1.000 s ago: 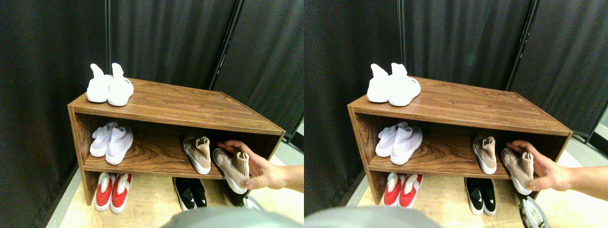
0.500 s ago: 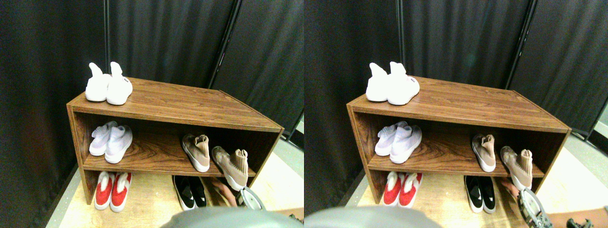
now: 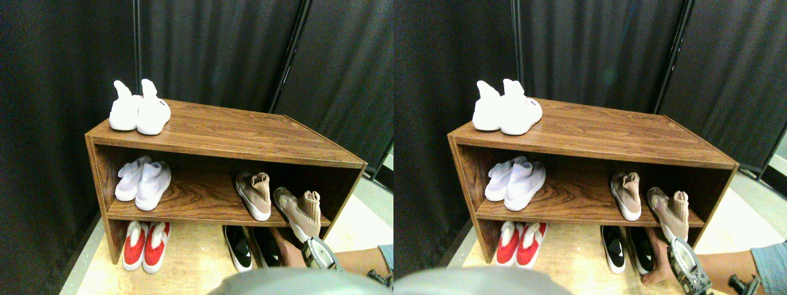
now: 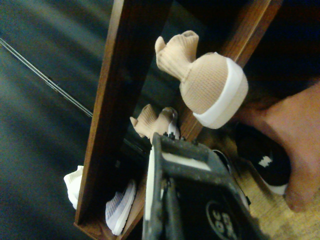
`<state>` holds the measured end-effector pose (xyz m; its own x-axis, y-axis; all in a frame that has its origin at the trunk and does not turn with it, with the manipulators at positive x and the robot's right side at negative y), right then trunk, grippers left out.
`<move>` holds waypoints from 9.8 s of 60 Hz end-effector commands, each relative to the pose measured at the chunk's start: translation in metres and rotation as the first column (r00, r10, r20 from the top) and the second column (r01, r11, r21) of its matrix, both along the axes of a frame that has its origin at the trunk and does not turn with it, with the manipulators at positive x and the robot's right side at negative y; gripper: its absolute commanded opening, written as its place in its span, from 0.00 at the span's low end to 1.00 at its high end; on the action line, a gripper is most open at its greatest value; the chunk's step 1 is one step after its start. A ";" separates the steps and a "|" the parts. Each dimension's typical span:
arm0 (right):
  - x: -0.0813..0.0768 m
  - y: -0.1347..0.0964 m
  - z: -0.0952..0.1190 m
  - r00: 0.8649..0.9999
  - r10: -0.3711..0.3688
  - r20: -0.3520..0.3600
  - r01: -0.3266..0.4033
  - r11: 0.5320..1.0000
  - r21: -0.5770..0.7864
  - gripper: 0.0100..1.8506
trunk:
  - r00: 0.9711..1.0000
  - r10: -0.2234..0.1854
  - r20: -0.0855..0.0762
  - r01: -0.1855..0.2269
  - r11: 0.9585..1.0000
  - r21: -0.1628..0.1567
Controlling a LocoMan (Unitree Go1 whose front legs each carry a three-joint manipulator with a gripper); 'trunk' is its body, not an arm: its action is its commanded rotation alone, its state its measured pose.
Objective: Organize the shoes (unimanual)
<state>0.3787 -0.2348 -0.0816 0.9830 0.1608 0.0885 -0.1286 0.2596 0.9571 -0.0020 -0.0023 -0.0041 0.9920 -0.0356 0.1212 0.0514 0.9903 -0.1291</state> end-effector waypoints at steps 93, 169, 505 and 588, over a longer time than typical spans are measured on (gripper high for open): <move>0.074 -0.018 -0.018 0.987 -0.118 -0.105 0.122 0.992 0.031 0.68 | 0.998 -0.007 -0.061 0.007 1.000 -0.001; 0.069 -0.019 -0.012 0.994 -0.071 -0.082 0.073 0.997 0.020 0.72 | 0.998 -0.015 -0.061 0.015 1.000 -0.001; 0.095 -0.093 -0.123 0.930 -0.318 -0.184 0.335 0.940 0.068 0.03 | 0.979 -0.020 -0.201 0.027 0.999 0.030; 0.127 -0.044 -0.136 0.908 -0.320 -0.271 0.371 0.914 0.163 0.03 | 0.979 0.016 -0.204 -0.018 1.000 -0.007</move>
